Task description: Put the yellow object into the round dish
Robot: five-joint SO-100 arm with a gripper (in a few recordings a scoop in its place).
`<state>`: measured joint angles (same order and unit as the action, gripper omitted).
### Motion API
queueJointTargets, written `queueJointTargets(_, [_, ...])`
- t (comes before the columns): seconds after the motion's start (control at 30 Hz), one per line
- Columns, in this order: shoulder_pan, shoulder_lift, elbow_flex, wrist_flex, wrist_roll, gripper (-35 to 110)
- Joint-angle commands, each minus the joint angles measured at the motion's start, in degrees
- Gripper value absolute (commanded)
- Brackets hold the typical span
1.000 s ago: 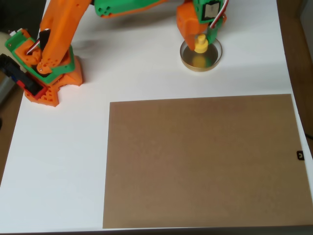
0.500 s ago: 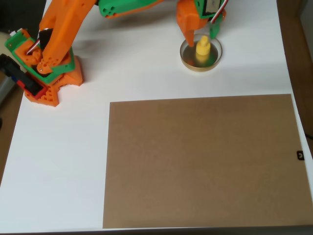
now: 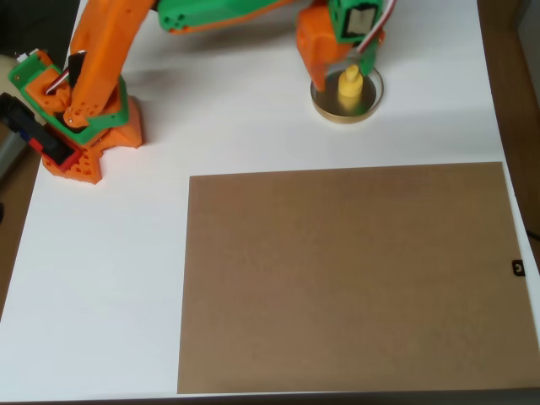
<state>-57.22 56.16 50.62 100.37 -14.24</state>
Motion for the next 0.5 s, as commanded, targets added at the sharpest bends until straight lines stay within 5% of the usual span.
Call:
queueJointTargets(0.0, [1.2,14.6,8.3,-2.1,-1.9,22])
queueJointTargets(0.47, [20.0,45.1,43.8,-11.4,-12.9,22])
